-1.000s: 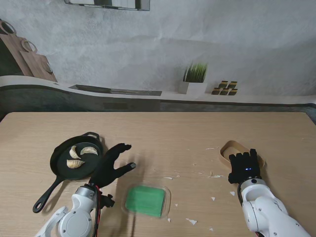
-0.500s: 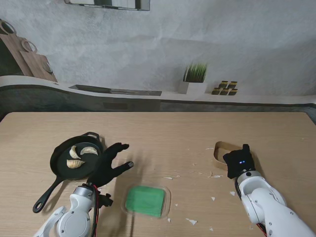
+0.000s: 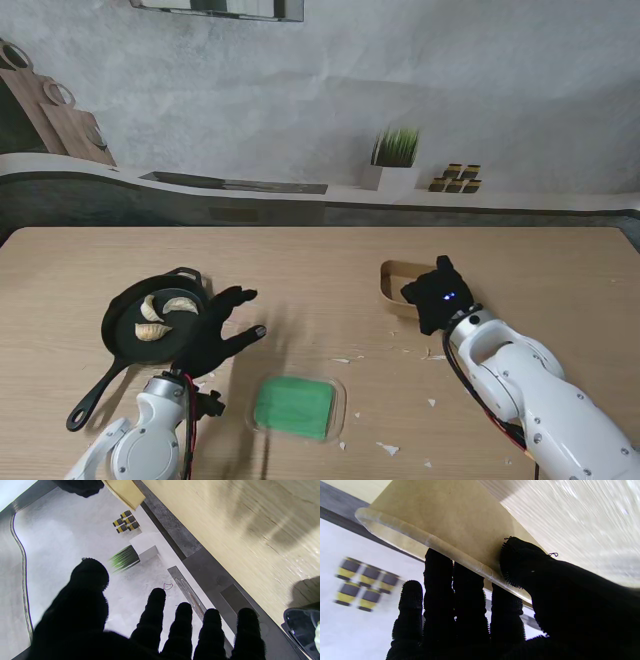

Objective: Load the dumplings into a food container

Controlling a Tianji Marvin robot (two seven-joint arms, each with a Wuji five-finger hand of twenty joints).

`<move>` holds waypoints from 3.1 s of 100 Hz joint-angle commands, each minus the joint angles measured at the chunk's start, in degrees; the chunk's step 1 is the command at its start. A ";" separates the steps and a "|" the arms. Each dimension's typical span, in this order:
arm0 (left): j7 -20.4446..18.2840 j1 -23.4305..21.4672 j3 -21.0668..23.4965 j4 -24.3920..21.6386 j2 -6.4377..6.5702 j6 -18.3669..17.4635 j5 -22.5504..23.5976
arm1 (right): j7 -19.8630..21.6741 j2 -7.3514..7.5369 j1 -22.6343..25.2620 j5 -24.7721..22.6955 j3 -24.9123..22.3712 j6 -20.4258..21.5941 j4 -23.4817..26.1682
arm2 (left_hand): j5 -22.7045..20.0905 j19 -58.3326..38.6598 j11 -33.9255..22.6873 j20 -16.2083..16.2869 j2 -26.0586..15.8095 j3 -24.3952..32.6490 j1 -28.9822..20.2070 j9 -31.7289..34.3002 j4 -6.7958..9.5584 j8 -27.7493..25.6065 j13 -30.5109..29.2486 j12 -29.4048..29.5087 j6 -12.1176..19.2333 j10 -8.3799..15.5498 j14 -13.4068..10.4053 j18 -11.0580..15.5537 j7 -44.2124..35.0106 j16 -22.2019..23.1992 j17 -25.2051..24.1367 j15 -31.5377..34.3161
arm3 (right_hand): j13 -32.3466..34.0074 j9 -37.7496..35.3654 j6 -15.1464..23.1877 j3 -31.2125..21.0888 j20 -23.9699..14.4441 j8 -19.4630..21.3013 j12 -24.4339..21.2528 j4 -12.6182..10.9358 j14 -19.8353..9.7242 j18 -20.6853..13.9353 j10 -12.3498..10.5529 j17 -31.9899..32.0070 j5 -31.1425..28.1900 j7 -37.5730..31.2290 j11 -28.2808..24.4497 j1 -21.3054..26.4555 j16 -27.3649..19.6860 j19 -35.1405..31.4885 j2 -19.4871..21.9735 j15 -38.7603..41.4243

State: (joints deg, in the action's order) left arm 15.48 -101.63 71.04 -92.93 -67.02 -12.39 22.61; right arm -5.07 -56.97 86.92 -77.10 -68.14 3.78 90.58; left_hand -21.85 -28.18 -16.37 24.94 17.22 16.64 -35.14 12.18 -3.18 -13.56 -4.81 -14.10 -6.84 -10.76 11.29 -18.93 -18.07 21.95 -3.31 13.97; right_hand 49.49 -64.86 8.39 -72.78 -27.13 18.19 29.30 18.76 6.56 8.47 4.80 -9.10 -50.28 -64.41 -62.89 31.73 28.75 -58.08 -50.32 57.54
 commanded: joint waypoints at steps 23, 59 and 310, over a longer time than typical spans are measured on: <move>0.86 -2.30 2.88 -2.29 -0.27 -1.43 1.05 | -0.19 -2.75 -6.27 6.24 12.89 -3.40 1.31 | -0.89 1.51 -0.75 1.17 0.17 0.73 0.19 -0.27 1.48 -0.65 0.41 -0.37 0.16 1.67 -0.46 1.02 0.28 0.26 -0.22 -0.93 | 2.57 -3.15 2.53 -5.24 1.63 0.75 0.26 0.67 -1.10 1.05 2.27 0.23 -2.29 -1.14 -1.86 1.95 0.71 -3.14 -2.91 1.73; 3.36 -4.37 6.10 -3.69 -0.60 -3.35 2.53 | 0.86 -4.94 -14.55 13.64 29.76 -14.84 -1.50 | -0.82 1.39 -0.75 1.13 0.21 0.80 0.28 -0.12 1.47 -0.69 0.36 -0.37 0.18 1.67 -0.45 0.93 0.19 0.27 -0.32 -0.92 | 3.48 -3.70 -0.50 -5.71 2.46 0.13 0.47 0.44 -0.29 1.12 4.03 -1.30 -2.57 -1.73 -3.13 2.64 1.05 -5.74 -3.92 3.16; -20.90 -8.70 26.04 -13.51 6.30 -0.42 34.55 | -3.29 -8.99 17.21 56.19 -9.52 8.28 11.08 | -3.90 -14.74 -9.85 4.35 10.48 19.21 -3.32 12.25 0.59 -0.82 -10.95 -14.94 3.04 4.07 -0.26 1.29 -2.21 15.33 1.77 17.68 | -32.87 49.46 -2.74 40.19 -16.02 -4.77 -8.92 -13.80 -4.17 -1.15 -2.66 4.17 37.60 20.18 19.81 -15.51 -10.19 33.49 25.47 -29.92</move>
State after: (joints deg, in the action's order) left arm -3.35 -111.90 96.91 -107.26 -61.41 -13.70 60.19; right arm -8.65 -65.49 103.80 -21.57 -77.69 12.26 101.21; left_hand -24.88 -40.68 -27.05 28.92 25.76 33.40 -37.61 24.01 -3.18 -13.65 -15.25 -29.36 -4.18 -8.61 11.89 -18.87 -19.64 37.87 -1.05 32.44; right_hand 15.80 -14.65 4.22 -34.17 -41.88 13.05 19.98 6.62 2.23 7.37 1.84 -4.41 -12.18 -44.42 -42.27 15.57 17.98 -23.85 -24.46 26.81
